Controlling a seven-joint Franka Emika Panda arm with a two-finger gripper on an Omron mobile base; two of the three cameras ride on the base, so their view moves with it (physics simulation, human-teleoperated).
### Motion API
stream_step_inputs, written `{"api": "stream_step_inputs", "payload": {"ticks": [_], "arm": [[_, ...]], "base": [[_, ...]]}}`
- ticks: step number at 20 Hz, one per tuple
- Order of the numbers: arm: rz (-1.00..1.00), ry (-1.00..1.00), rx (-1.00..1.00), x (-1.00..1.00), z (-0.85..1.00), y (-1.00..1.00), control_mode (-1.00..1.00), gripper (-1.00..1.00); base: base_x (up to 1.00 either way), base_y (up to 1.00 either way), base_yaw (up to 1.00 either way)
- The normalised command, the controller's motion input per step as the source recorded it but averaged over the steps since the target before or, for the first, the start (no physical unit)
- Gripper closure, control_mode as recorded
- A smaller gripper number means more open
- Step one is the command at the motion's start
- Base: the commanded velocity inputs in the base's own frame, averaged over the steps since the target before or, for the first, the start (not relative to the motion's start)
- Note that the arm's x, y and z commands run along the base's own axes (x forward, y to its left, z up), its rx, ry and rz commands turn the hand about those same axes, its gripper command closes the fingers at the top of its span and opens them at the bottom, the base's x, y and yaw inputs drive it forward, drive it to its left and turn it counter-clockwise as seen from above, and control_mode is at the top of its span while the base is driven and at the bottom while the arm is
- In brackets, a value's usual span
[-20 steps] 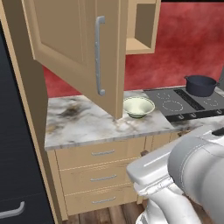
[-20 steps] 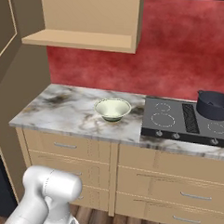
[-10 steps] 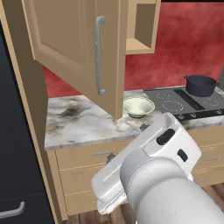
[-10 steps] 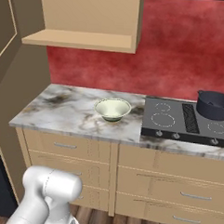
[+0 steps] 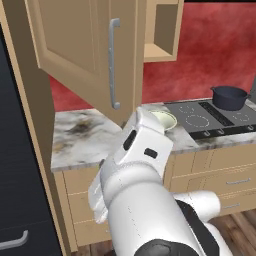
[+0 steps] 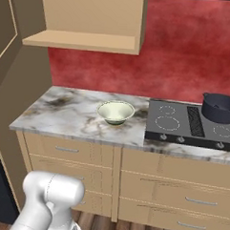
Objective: Open the cabinet and move the ladle to the pot. Then close the cabinet.
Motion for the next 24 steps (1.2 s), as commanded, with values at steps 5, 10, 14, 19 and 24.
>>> {"api": "stream_step_inputs", "payload": {"ticks": [5, 10, 14, 19, 24], "arm": [[0.07, -0.1, -0.28, 0.41, 0.04, 0.12, -1.0, -1.0], [0.01, -0.16, -0.25, 0.28, 0.03, 0.15, -1.0, -1.0], [0.0, -0.15, -0.24, 0.09, 0.12, 0.01, -1.0, -1.0], [0.0, -0.1, -0.22, 0.05, 0.09, 0.0, -1.0, -1.0], [0.0, -0.05, -0.2, 0.34, 0.03, 0.0, -1.0, -1.0]], "base": [[0.0, 0.0, 0.0], [0.0, 0.0, 0.0], [0.0, 0.0, 0.0], [0.0, 0.0, 0.0], [0.0, 0.0, 0.0]]}}
